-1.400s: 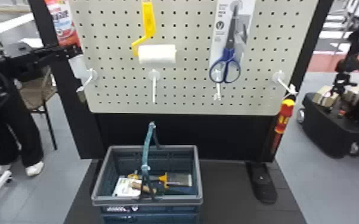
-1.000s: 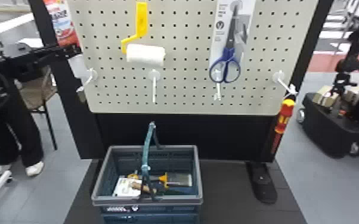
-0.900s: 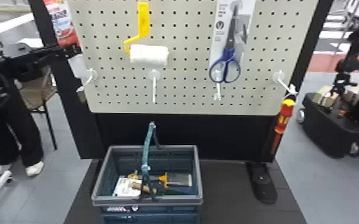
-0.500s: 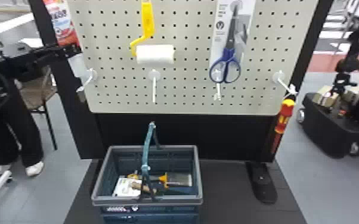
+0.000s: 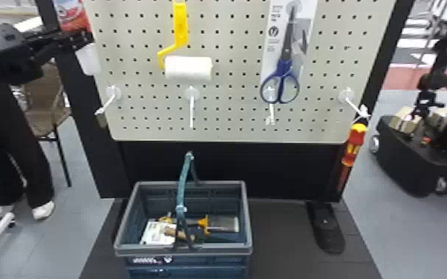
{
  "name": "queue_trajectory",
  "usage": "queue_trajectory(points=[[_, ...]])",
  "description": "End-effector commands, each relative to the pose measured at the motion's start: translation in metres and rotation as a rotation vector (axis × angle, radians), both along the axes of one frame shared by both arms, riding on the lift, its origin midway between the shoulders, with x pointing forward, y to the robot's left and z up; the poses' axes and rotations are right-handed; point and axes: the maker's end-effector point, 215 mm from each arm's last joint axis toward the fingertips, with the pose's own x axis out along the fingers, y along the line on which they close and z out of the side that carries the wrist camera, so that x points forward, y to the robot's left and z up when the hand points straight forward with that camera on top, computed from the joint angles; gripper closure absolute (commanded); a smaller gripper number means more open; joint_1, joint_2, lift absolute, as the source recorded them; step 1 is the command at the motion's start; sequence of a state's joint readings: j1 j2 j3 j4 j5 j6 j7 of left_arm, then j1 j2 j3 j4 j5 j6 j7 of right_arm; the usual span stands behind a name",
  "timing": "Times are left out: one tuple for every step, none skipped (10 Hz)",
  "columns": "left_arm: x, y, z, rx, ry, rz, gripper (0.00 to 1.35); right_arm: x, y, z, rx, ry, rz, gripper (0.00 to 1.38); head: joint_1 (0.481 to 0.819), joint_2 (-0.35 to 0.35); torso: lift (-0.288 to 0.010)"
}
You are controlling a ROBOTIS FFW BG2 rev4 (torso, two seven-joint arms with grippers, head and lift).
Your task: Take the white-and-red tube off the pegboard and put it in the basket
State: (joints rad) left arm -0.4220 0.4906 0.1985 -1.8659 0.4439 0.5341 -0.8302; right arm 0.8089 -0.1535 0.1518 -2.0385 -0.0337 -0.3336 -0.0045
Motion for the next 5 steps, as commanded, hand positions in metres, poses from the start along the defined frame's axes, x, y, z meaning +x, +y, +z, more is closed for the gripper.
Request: queue_trajectory(points=[[-0.011,-0.006,-0.008,-0.013,0.008,-0.009,1.22,0.0,0.0,-0.001,0.0,0.004,0.0,0.24,0.549,0.0,-0.1],[-0.02,-0.006,-0.015,-0.027,0.012,-0.008,1.22,0.0,0.0,-0.001,0.0,0.004,0.0,0.24,0.549,0.0,-0.1],[-0.029,-0.007,-0.023,-0.045,0.02,-0.009,1.22,0.0,0.0,-0.001,0.0,0.004,0.0,0.24,0.549,0.0,-0.1],[-0.031,-0.005,-0.034,-0.061,0.036,-0.005,1.22,0.0,0.0,-0.001,0.0,0.004,0.0,0.24,0.549,0.0,-0.1],[-0.035,-0.002,-0.049,-0.084,0.057,0.0,1.22,-0.001,0.0,-0.002,-0.001,0.005,0.0,0.24,0.549,0.0,-0.1]])
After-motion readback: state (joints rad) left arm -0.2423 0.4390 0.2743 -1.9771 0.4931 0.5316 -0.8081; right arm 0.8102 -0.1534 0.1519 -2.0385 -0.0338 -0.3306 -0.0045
